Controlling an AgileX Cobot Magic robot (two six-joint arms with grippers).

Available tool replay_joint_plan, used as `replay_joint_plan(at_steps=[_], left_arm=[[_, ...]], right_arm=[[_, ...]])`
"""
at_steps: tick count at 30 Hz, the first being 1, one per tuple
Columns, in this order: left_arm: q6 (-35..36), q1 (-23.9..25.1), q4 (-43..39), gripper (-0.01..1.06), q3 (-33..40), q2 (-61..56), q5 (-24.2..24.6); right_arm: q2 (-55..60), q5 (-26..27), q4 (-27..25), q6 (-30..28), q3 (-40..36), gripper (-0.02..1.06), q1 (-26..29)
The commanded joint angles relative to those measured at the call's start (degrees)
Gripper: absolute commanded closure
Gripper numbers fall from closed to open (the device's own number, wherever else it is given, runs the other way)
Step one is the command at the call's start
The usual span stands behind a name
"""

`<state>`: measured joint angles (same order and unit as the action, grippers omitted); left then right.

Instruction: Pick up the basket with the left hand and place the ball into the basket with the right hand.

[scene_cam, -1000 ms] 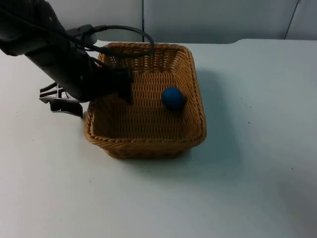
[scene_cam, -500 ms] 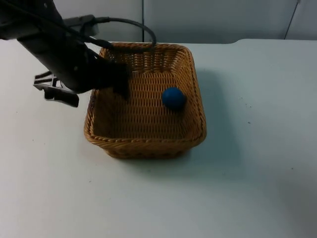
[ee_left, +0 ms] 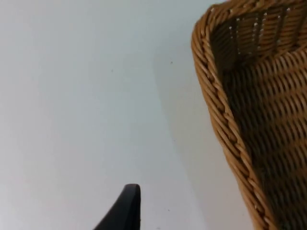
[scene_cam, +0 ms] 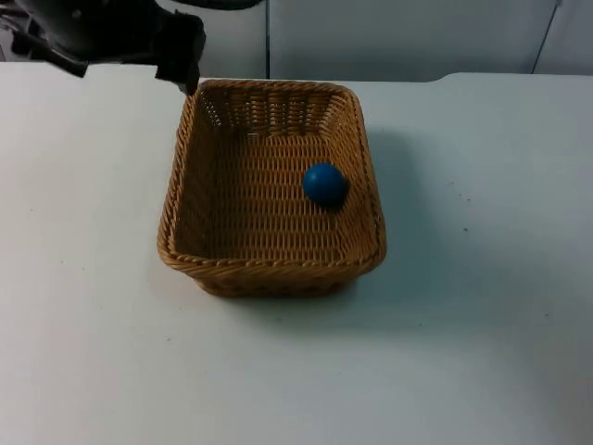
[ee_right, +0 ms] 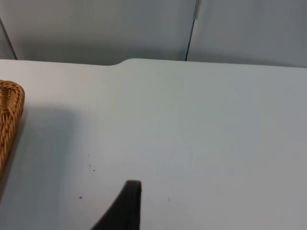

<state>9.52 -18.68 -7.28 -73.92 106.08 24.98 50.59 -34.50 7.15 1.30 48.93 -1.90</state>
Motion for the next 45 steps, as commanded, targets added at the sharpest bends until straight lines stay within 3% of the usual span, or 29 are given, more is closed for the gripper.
replay_joint_plan(at_steps=[1,10,15,18,22,31,34,43,45], left_arm=[[1.64,-0.29,-2.02,0.00,-0.03,-1.94,0.45],[1.79,-0.29,-1.50,0.00,-0.03,-5.27,1.45],[1.79,0.82,-3.37,0.00,0.37,-9.41,8.48],[0.45,6.02,2.57,0.00,5.13,-18.35,3.76],[-0.65,8.76,2.31,0.00,10.55,-26.76,0.69],[2.76,9.81,-7.69,0.00,19.98,-42.68,-3.72],[10.14,13.12,-7.45,0.00,20.40,-44.05,-1.83],[6.23,14.13,-5.73,0.00,20.65,-48.96,2.19],[4.21,12.73,-4.61,0.00,21.55,-54.96,6.79]], right_arm=[[0.09,1.07,0.09,0.21,-0.28,0.04,0.13],[0.09,1.53,-1.18,0.21,-0.28,0.04,0.13],[0.09,1.53,-1.18,0.21,-0.28,0.04,0.13],[0.09,1.56,-1.31,0.21,-0.28,0.04,0.13],[0.09,1.89,-1.46,0.21,-0.28,0.04,0.13],[0.09,1.75,0.55,0.21,-0.28,0.04,-4.43],[0.09,1.75,0.44,0.82,-0.28,0.04,-4.96],[0.09,1.64,0.71,1.69,-0.28,0.04,-4.96],[0.09,1.27,0.57,1.80,-0.28,0.04,-4.96]])
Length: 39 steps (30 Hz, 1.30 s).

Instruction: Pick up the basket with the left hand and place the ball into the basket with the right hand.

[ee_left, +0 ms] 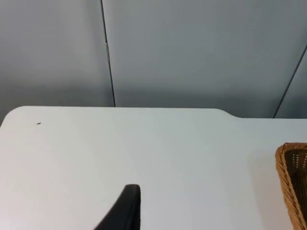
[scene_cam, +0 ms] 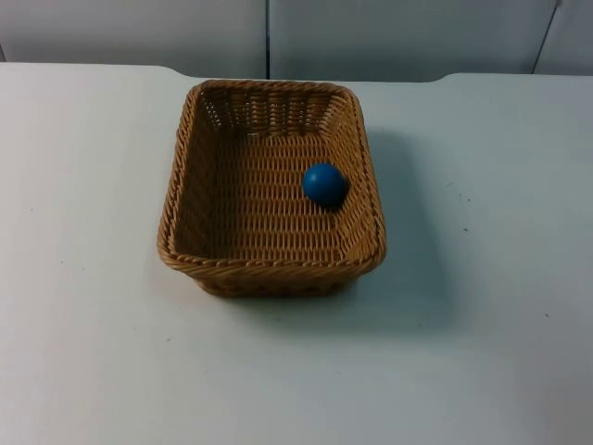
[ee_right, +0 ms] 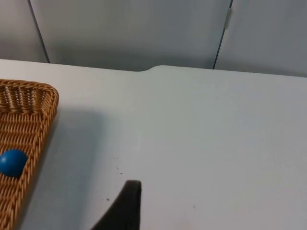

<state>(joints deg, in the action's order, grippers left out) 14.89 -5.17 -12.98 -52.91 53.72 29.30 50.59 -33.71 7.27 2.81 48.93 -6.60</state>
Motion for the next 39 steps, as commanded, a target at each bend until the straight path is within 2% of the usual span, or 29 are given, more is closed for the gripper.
replay_joint_plan(at_steps=[1,2,3,5,7,8,10,15,18,19,21,23,26,28,31,37,39], left_arm=[[-1.26,-0.91,0.97,0.00,1.38,-5.33,5.00],[-1.56,-0.91,-0.52,0.00,3.15,-8.90,7.12],[-1.56,-0.91,-0.52,0.00,3.15,-8.90,7.12],[-0.45,-0.91,-5.45,0.00,8.26,-16.85,7.13],[1.55,-0.71,-4.35,0.00,13.21,-22.59,8.54],[1.55,-0.71,-4.35,0.00,13.21,-22.59,8.54],[1.55,-0.71,-2.29,0.00,16.40,-27.76,11.41],[-0.97,-0.71,-4.24,0.00,17.03,-37.17,16.60],[-1.07,-0.71,-3.76,0.00,17.03,-43.88,22.84],[-1.07,-0.71,-3.76,0.00,17.03,-43.88,22.84],[-2.04,-0.71,-0.52,0.00,17.03,-47.67,25.09],[-9.38,-0.71,6.48,0.00,17.16,-51.50,25.69],[-13.60,-0.71,9.37,0.00,18.22,-53.30,27.25],[-13.29,-0.71,10.69,0.00,19.84,-53.72,28.92],[-13.47,-0.71,11.55,0.00,21.19,-53.72,28.97],[-13.72,-0.82,11.80,0.00,22.08,-53.72,28.97],[-13.72,-0.82,11.80,0.00,22.08,-53.72,29.36]], right_arm=[[0.09,0.48,0.45,0.29,-0.28,0.04,-0.26],[0.09,0.36,0.45,0.46,-0.28,0.04,-0.26],[0.09,0.36,0.45,0.46,-0.28,0.04,-0.26],[0.09,0.36,0.45,0.88,-0.28,0.04,-0.26],[0.09,0.36,0.45,0.88,-0.28,0.04,-0.26],[0.09,0.36,0.45,0.88,-0.28,0.04,-0.26],[0.09,0.25,0.45,0.89,-0.28,0.04,-0.26],[0.09,-0.33,0.45,0.89,-0.28,0.04,-0.26],[0.09,-0.33,0.45,0.89,-0.28,0.04,-0.26],[0.09,-0.33,0.45,0.89,-0.28,0.04,-0.26],[0.09,-0.33,0.45,0.89,-0.28,0.04,-0.26],[0.09,-0.45,0.45,0.89,-0.28,0.04,-0.26],[0.09,-0.68,0.45,0.89,-0.28,0.04,-0.26],[0.09,-1.61,0.36,0.89,-0.28,0.04,-0.26],[-0.78,-2.79,0.06,0.89,-0.28,0.04,-0.26],[-8.43,-4.39,0.32,-0.35,-0.58,0.04,-0.26],[-13.79,-4.39,0.21,-0.35,-3.14,0.04,-0.26]])
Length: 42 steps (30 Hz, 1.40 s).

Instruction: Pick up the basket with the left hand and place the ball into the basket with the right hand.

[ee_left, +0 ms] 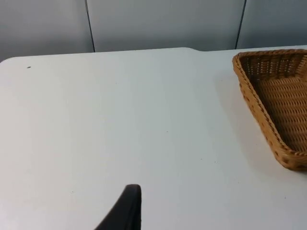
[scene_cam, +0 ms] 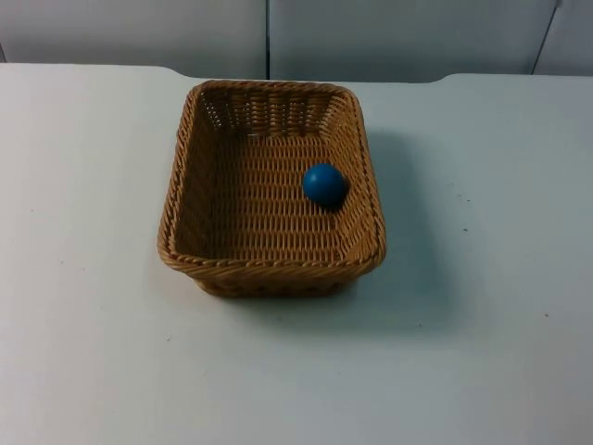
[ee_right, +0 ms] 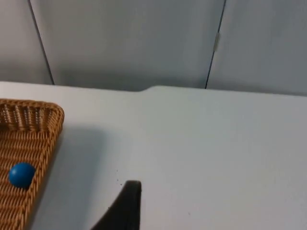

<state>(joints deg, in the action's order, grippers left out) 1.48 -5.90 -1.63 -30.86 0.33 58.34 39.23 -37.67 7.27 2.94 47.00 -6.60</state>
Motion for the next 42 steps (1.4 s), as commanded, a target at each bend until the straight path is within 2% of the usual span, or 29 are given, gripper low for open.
replay_joint_plan(at_steps=[1,3,6,8,9,12,15,18,24,28,39,42], left_arm=[[-0.44,-0.09,0.45,0.00,0.03,-0.33,0.68],[-0.55,-0.09,0.57,0.00,0.12,-0.33,1.06],[-0.55,-0.09,1.30,0.00,0.33,-0.33,1.99],[-0.55,-0.09,1.63,0.00,0.33,-0.33,1.71],[-0.55,-0.09,1.63,0.00,0.33,-0.33,1.71],[-0.70,-0.20,1.94,0.00,0.33,-0.33,1.81],[-0.70,-0.59,1.94,0.00,0.33,-0.33,1.81],[-2.59,-0.59,2.47,0.00,0.77,-0.33,2.39],[-4.17,-0.59,3.41,0.00,0.91,-0.33,3.26],[-4.54,-0.59,1.63,0.00,1.44,-0.33,3.39],[-4.54,-0.59,1.63,0.00,1.44,-0.33,3.39],[-4.43,-0.59,1.63,0.00,1.44,-0.33,3.39]], right_arm=[[-5.67,-1.11,-0.03,-0.47,-3.20,0.04,-0.26],[-8.62,-1.85,-0.03,-0.47,-5.13,0.04,-0.26],[-19.56,-3.40,-0.22,-1.46,-10.70,0.04,-0.26],[-25.79,-7.01,-0.95,-1.35,-11.51,0.04,-0.26],[-25.79,-7.01,-0.95,-1.35,-11.51,0.04,-0.26],[-31.85,-15.93,-1.88,-1.52,-11.51,0.04,-0.26],[-35.07,-18.31,-2.24,-1.17,-11.51,0.04,-0.26],[-37.38,-24.08,-4.86,-2.33,-12.20,0.04,-0.26],[-39.23,-22.16,-8.18,-3.95,-15.16,0.05,-0.26],[-39.23,-24.21,-9.71,-6.60,-17.68,0.05,-0.30],[-39.23,-24.21,-9.51,-7.43,-17.68,0.05,-0.30],[-39.23,-24.21,-8.54,-5.93,-17.68,0.05,-0.30]])
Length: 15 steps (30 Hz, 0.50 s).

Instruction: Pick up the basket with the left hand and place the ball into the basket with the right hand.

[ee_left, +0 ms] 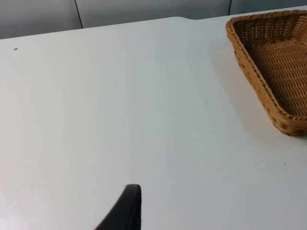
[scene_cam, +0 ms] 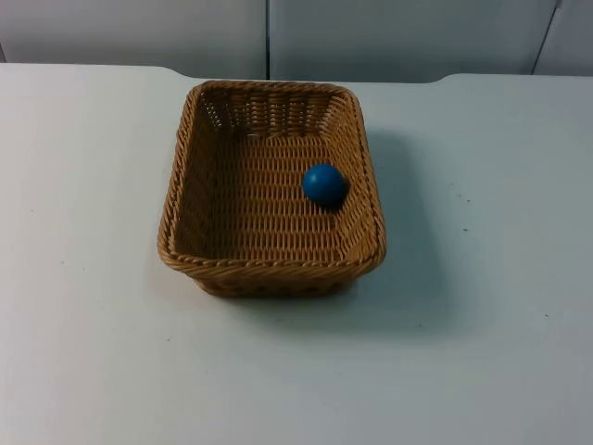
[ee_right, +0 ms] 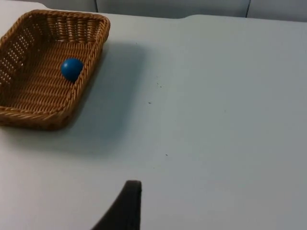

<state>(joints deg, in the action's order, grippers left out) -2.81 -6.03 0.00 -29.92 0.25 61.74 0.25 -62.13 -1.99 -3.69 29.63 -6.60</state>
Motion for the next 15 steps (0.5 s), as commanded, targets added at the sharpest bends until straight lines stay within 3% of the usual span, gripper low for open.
replay_joint_plan(at_steps=[1,6,15], left_arm=[[-0.13,-0.46,0.00,0.00,0.50,-0.25,-0.01],[-0.02,-0.46,0.00,0.00,0.50,-0.25,-0.01],[0.91,-0.46,-0.57,0.00,0.50,-0.25,-0.01]], right_arm=[[-0.25,0.24,1.29,1.27,-0.31,0.05,-0.30],[-0.25,0.24,4.11,4.89,-0.52,0.04,-0.30],[-0.25,0.24,4.50,5.14,-0.52,-0.01,-0.30]])
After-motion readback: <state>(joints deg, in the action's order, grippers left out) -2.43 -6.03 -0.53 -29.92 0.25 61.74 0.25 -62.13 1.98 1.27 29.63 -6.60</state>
